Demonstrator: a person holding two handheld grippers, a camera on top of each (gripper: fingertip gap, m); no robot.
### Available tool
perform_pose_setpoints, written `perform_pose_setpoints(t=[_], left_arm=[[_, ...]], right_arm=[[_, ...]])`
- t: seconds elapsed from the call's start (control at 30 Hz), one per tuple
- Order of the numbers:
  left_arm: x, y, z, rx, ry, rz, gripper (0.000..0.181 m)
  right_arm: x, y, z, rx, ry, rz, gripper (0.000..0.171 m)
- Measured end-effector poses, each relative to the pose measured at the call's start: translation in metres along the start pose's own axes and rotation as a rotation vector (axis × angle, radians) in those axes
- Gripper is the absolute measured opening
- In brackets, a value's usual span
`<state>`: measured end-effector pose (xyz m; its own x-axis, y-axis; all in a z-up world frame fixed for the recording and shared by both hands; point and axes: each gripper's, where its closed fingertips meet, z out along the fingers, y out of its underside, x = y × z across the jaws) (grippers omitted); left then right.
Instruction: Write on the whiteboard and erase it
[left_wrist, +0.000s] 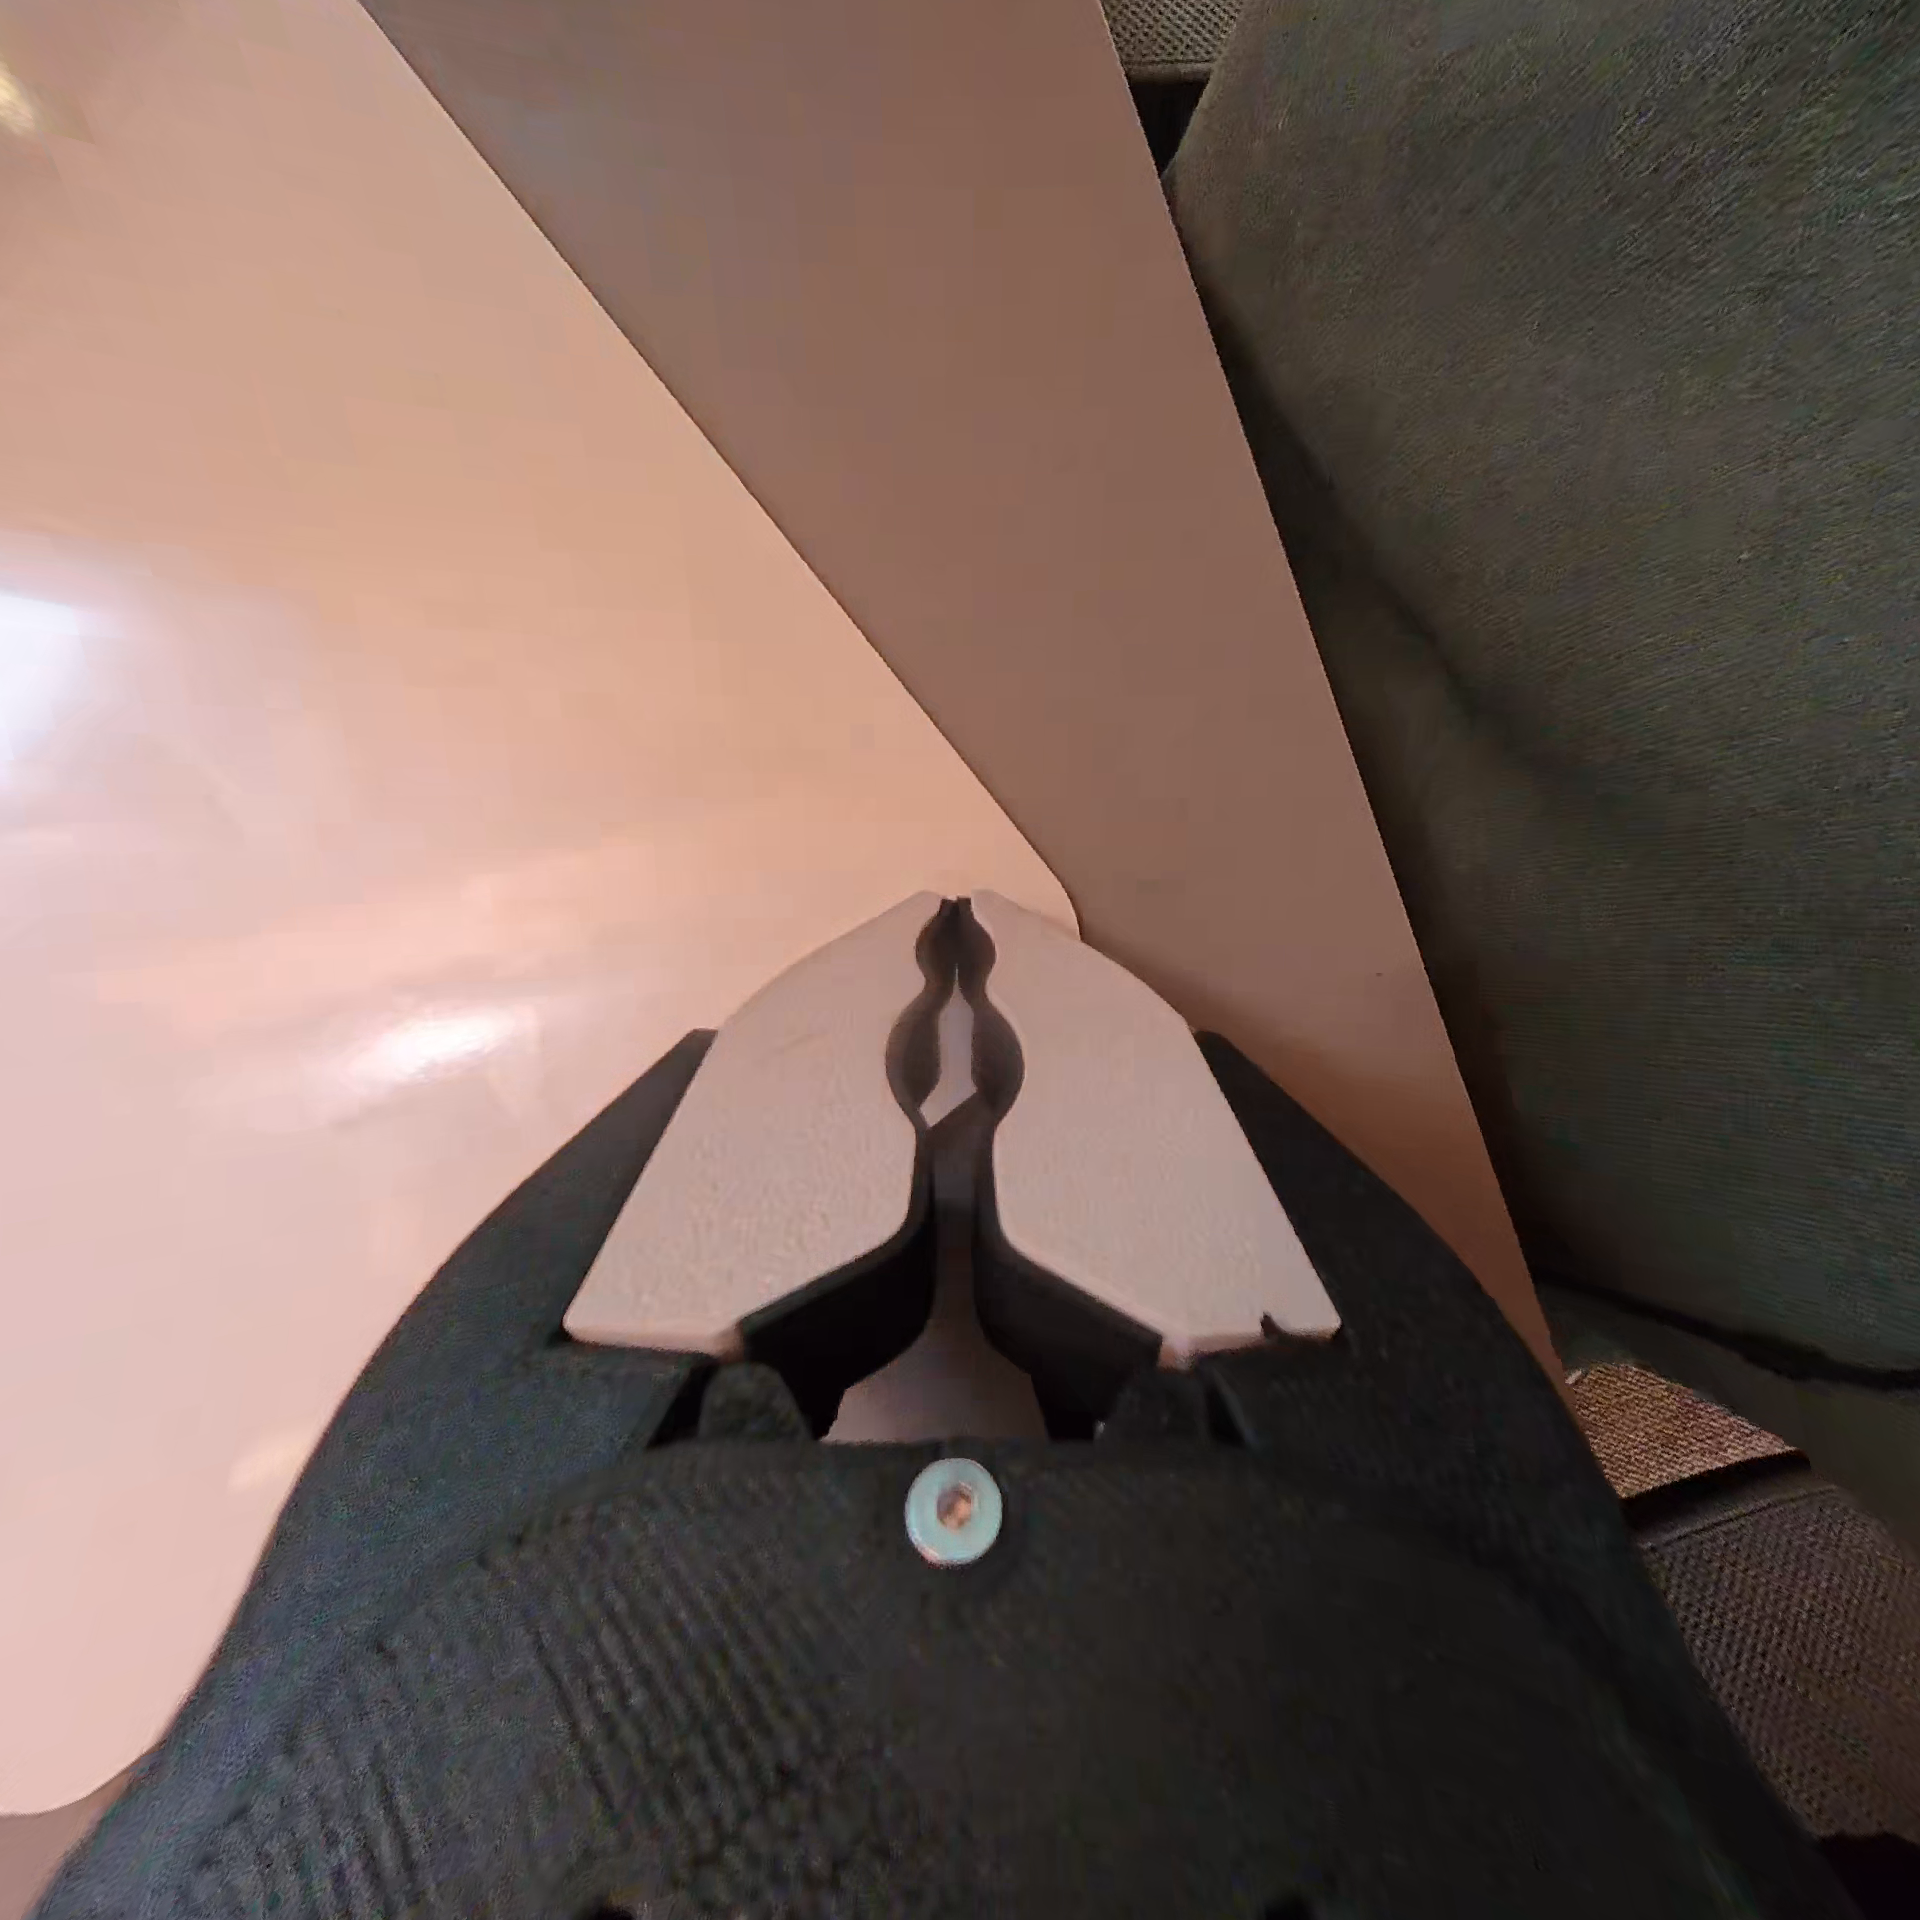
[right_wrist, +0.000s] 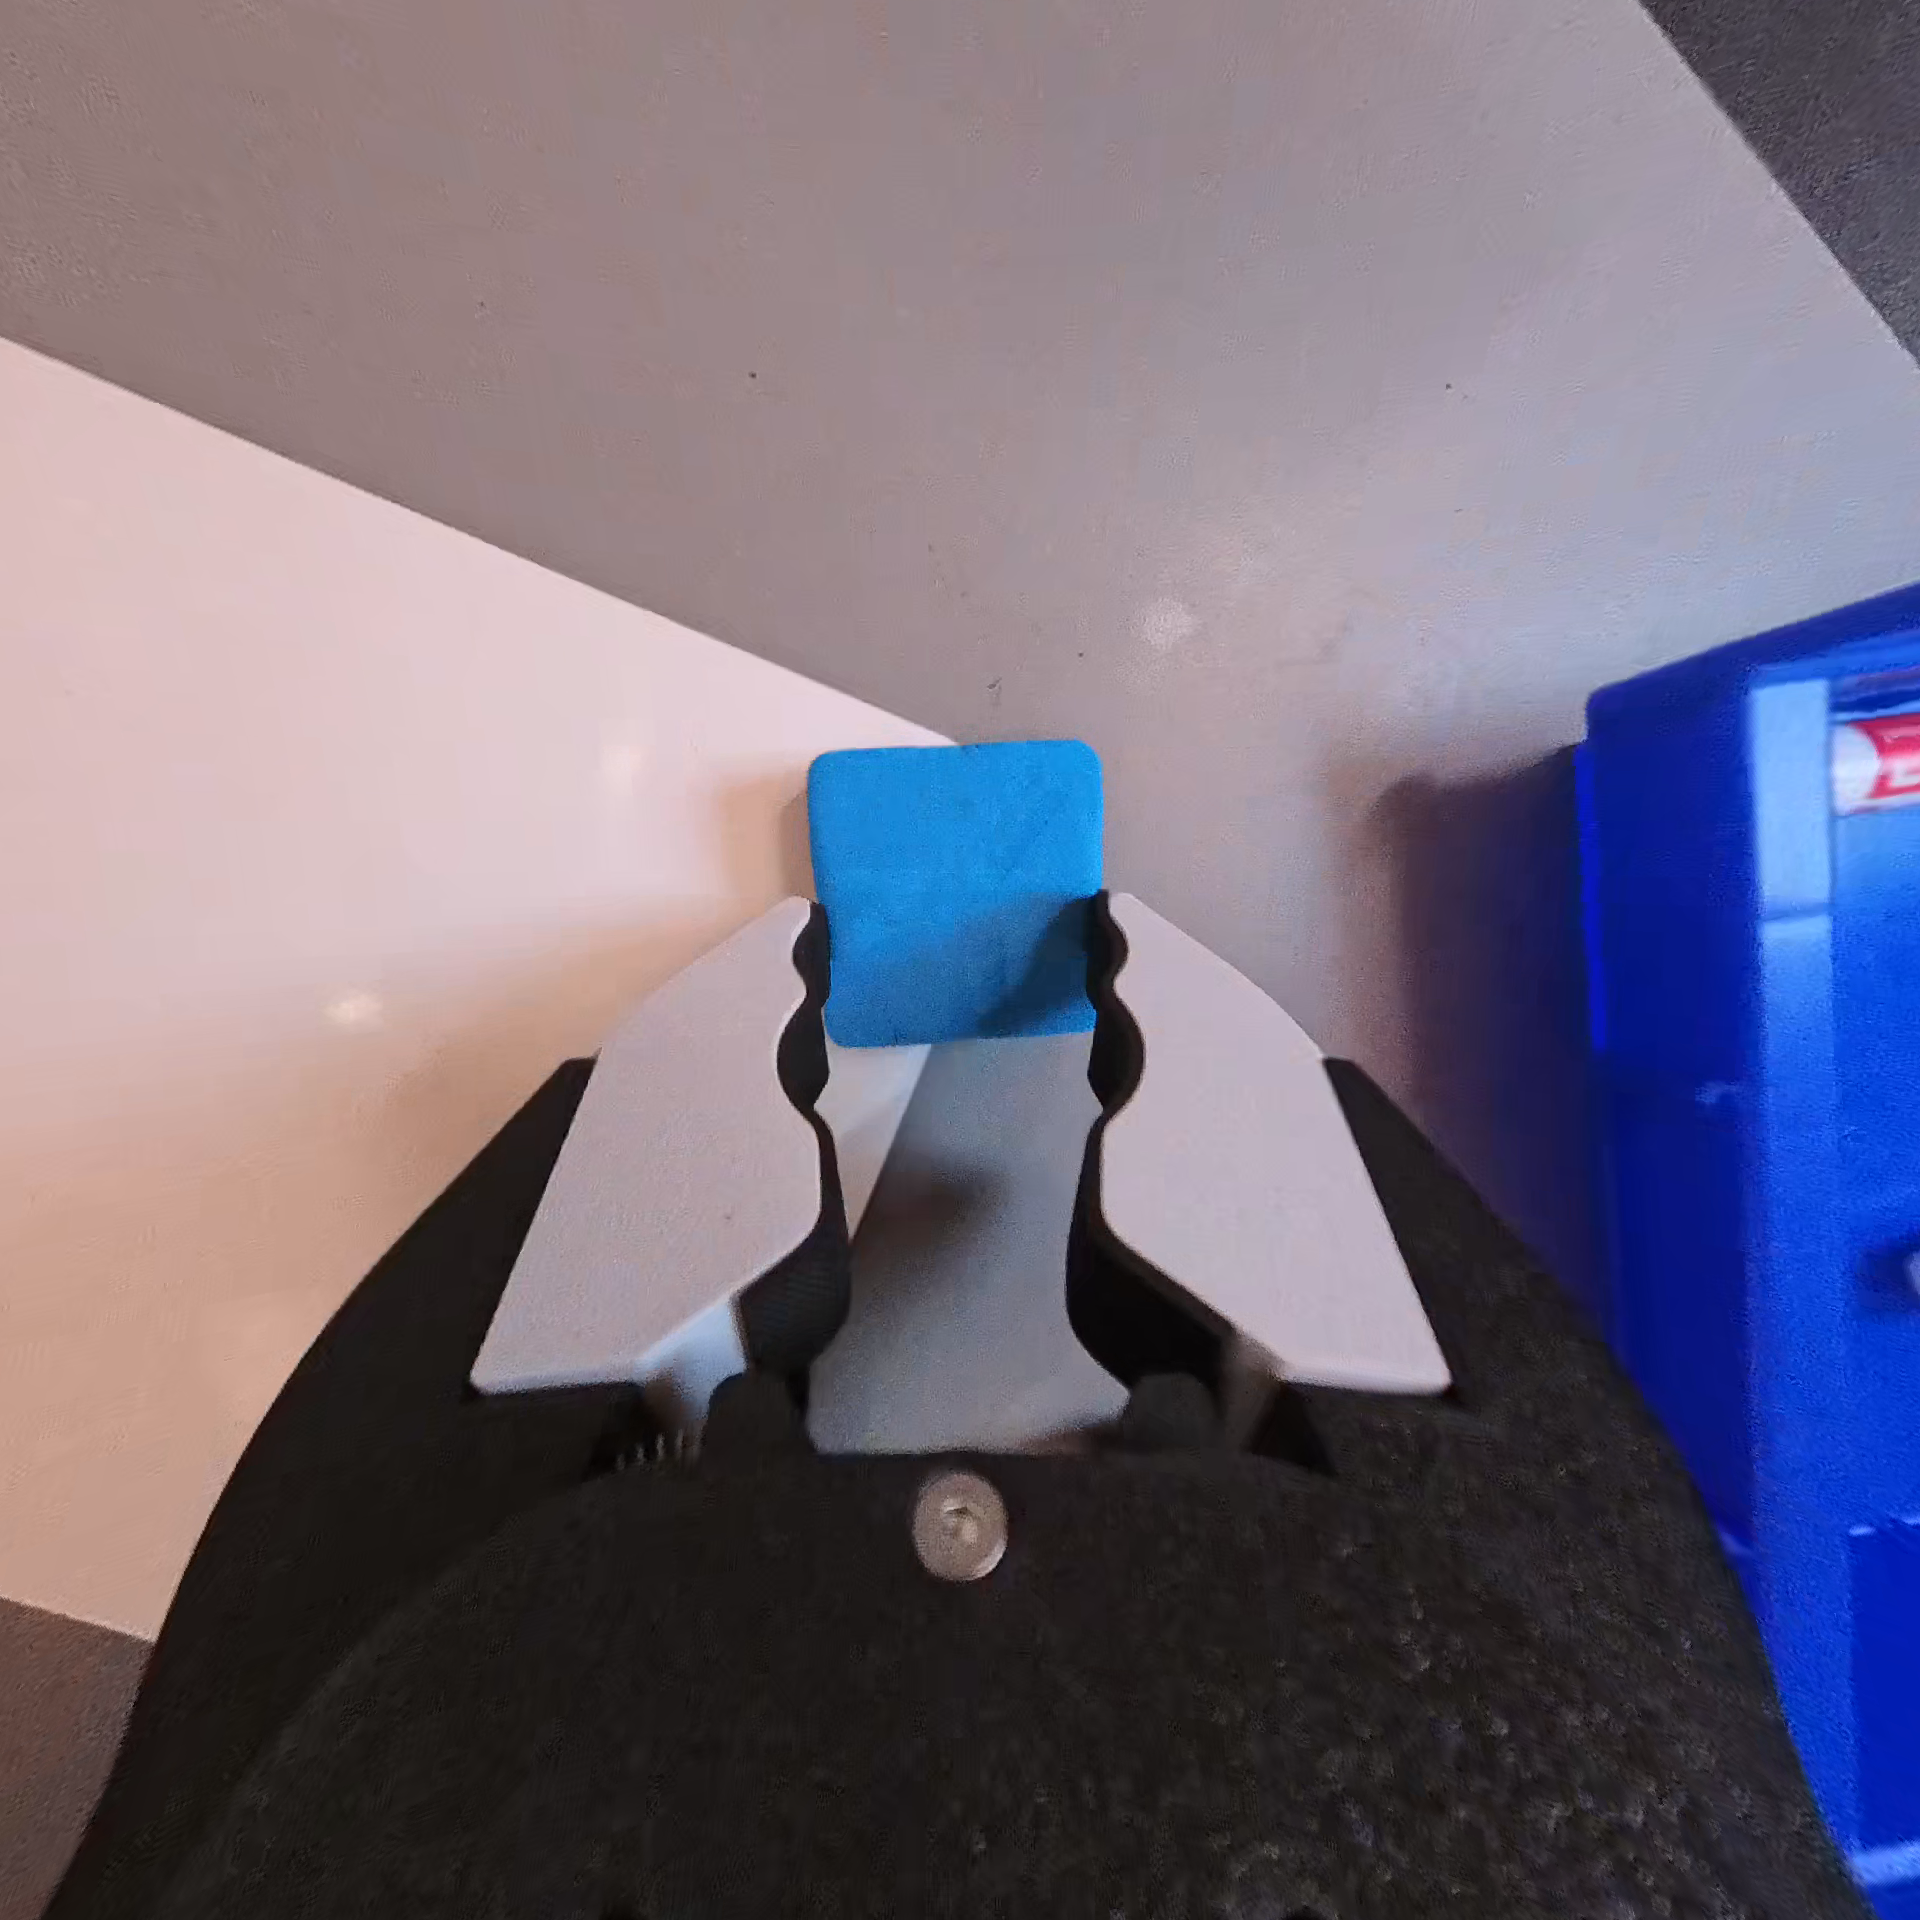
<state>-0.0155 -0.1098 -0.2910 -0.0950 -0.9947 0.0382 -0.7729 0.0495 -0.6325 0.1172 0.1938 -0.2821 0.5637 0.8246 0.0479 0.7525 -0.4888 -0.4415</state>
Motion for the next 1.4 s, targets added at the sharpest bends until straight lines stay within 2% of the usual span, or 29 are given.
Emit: perform_pose_setpoints(t=[0.07, 0.13, 0.23, 0.3, 0.4, 0.5, 0.57, 0.6, 0.67, 0.73, 0.83, 0.87, 1.03, 1.23, 1.4], left_arm=[[0.004, -0.002, 0.001, 0.010, 0.030, -0.020, 0.000], [0.007, -0.004, 0.001, 0.031, 0.064, -0.036, 0.000], [-0.002, -0.029, -0.013, 0.236, 0.082, -0.091, 0.000], [-0.025, -0.039, -0.026, 0.338, 0.009, -0.148, 0.000], [-0.056, -0.038, -0.039, 0.432, -0.102, -0.214, 0.000], [-0.077, -0.028, -0.045, 0.464, -0.195, -0.271, 0.000], [-0.085, -0.023, -0.049, 0.478, -0.232, -0.290, 0.000], [-0.087, -0.021, -0.052, 0.491, -0.235, -0.309, 0.000], [-0.090, -0.020, -0.059, 0.531, -0.231, -0.346, 0.000], [-0.094, -0.021, -0.068, 0.573, -0.238, -0.368, 0.000], [-0.098, -0.020, -0.078, 0.625, -0.238, -0.401, 0.000], [-0.100, -0.019, -0.079, 0.635, -0.242, -0.413, 0.008], [-0.108, -0.013, -0.075, 0.630, -0.261, -0.447, 0.014], [-0.123, -0.005, -0.087, 0.624, -0.404, -0.435, 0.020], [-0.148, 0.011, -0.126, 0.688, -0.628, -0.434, 0.019]], right_arm=[[-0.006, -0.008, -0.007, 0.110, -0.009, -0.037, 0.048], [-0.031, -0.036, -0.027, 0.339, -0.097, -0.031, 0.049], [-0.041, -0.064, -0.057, 0.572, -0.172, 0.029, 0.049], [-0.026, -0.067, -0.052, 0.549, -0.132, 0.065, 0.049], [0.017, -0.064, -0.018, 0.379, 0.022, 0.117, 0.049], [0.042, -0.061, 0.020, 0.258, 0.080, 0.180, 0.049], [0.051, -0.062, 0.033, 0.246, 0.120, 0.173, 0.055], [0.052, -0.065, 0.031, 0.275, 0.135, 0.167, 0.071], [0.048, -0.072, 0.008, 0.388, 0.158, 0.152, 0.079], [0.036, -0.073, -0.029, 0.515, 0.161, 0.128, 0.076], [0.008, -0.063, -0.071, 0.668, 0.063, 0.139, 0.073], [0.004, -0.059, -0.079, 0.707, 0.053, 0.141, 0.074], [0.000, -0.051, -0.088, 0.918, -0.024, 0.112, 0.073], [0.007, -0.046, -0.076, 0.919, -0.017, 0.117, 0.067], [0.020, -0.043, -0.082, 0.923, 0.125, 0.087, 0.061]])
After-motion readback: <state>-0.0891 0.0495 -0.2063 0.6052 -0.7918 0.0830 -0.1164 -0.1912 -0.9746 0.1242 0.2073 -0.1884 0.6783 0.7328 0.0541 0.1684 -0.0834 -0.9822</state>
